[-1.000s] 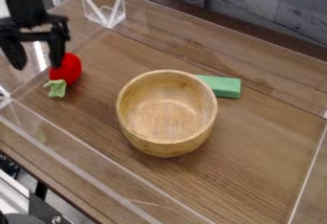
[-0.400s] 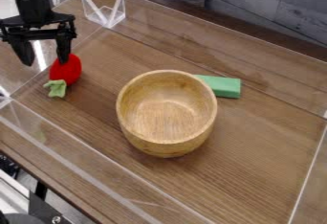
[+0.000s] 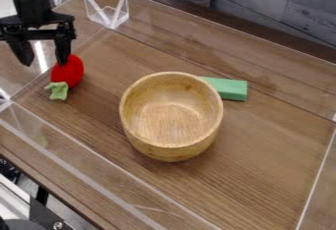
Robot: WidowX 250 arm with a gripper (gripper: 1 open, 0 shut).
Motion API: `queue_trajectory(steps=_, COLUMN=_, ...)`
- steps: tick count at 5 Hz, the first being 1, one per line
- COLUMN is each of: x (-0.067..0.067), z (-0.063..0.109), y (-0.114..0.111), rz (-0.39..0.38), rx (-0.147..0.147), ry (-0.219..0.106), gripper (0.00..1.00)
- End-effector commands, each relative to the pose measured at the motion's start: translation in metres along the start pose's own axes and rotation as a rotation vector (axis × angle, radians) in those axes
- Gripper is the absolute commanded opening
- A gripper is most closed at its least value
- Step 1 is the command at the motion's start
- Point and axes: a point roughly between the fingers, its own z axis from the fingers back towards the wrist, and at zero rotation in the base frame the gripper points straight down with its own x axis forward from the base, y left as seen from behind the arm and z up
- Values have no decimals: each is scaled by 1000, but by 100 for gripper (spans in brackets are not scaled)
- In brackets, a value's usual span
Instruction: Move the red fruit to the right
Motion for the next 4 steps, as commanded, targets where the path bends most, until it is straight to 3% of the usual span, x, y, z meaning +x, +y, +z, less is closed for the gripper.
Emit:
queue_trajectory(steps=1, x=7, z=17, y=-1, rz=-65, rx=19, ry=-83, gripper=100)
queue_trajectory(steps=2, x=9, z=16, y=-3, rz=-105, rx=22, ry=-92, gripper=100)
queue_trajectory(steps=4, x=10, z=44, y=0, rz=-90, rx=25, ry=-101, gripper=100)
